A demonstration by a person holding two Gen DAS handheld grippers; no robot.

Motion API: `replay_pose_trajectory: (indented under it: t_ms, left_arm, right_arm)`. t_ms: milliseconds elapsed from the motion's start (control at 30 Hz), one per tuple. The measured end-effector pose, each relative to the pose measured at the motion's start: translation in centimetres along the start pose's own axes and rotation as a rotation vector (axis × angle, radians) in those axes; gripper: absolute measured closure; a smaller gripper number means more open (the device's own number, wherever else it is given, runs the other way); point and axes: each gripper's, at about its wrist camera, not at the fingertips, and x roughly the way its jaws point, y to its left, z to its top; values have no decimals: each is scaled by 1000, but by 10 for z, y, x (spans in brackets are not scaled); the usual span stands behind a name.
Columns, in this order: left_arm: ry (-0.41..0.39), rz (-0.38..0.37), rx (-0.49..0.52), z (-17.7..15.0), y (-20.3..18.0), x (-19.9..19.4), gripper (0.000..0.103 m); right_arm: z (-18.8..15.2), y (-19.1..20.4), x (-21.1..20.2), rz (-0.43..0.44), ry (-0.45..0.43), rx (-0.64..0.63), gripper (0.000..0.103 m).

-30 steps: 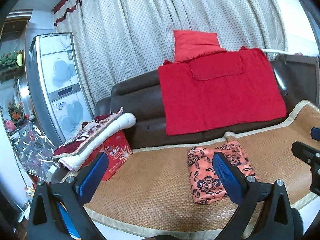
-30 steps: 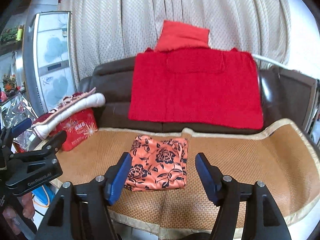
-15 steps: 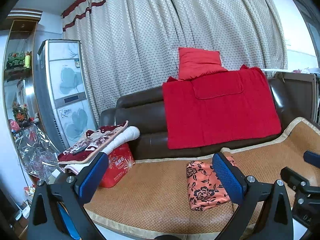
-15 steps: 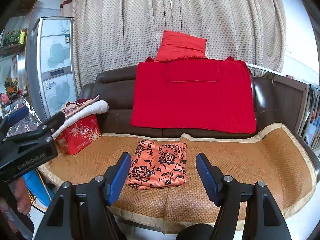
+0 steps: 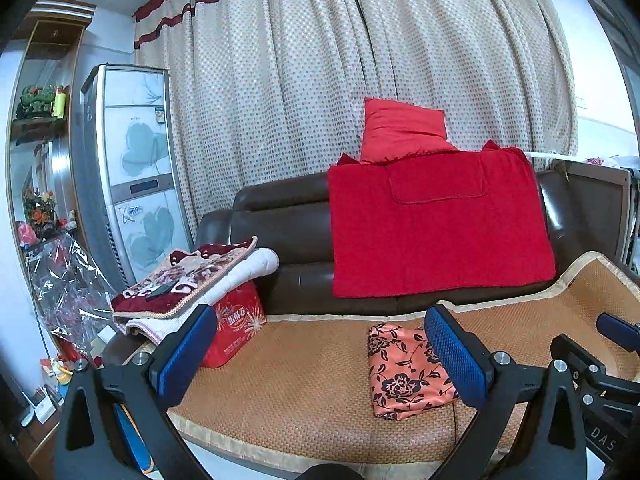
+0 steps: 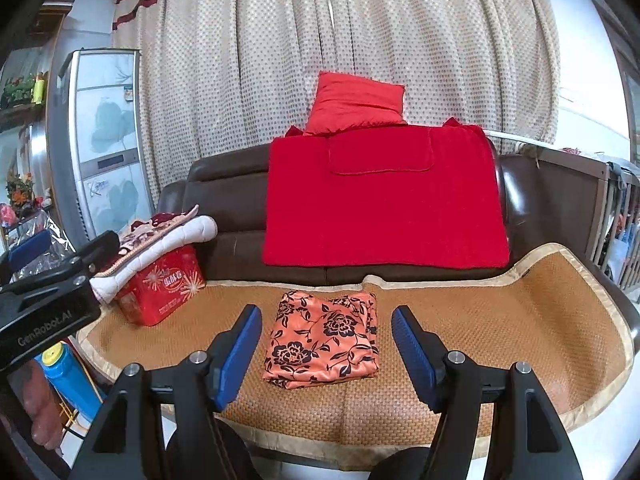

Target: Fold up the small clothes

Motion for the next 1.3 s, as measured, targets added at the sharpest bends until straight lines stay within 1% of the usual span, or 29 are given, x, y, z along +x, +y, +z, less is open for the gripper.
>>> replay_pose_trajectory:
  t_ms: [300,567,767,1300]
  left_arm:
    - [3,9,-18,2,3,-2,0]
    - [-12,33,-35,3,16,-5,0]
    - [-5,46,-46,2,22,-4,0]
    - [-9,48,-52,2,28,-5,0]
  right_arm:
    - [7,8,0,-32,-18,-14,32]
    - [9,16,0,-44,-23,-15,32]
    - [10,24,0,-43,-25,-25,32]
    - [9,35,9,-69,-16,-43,31]
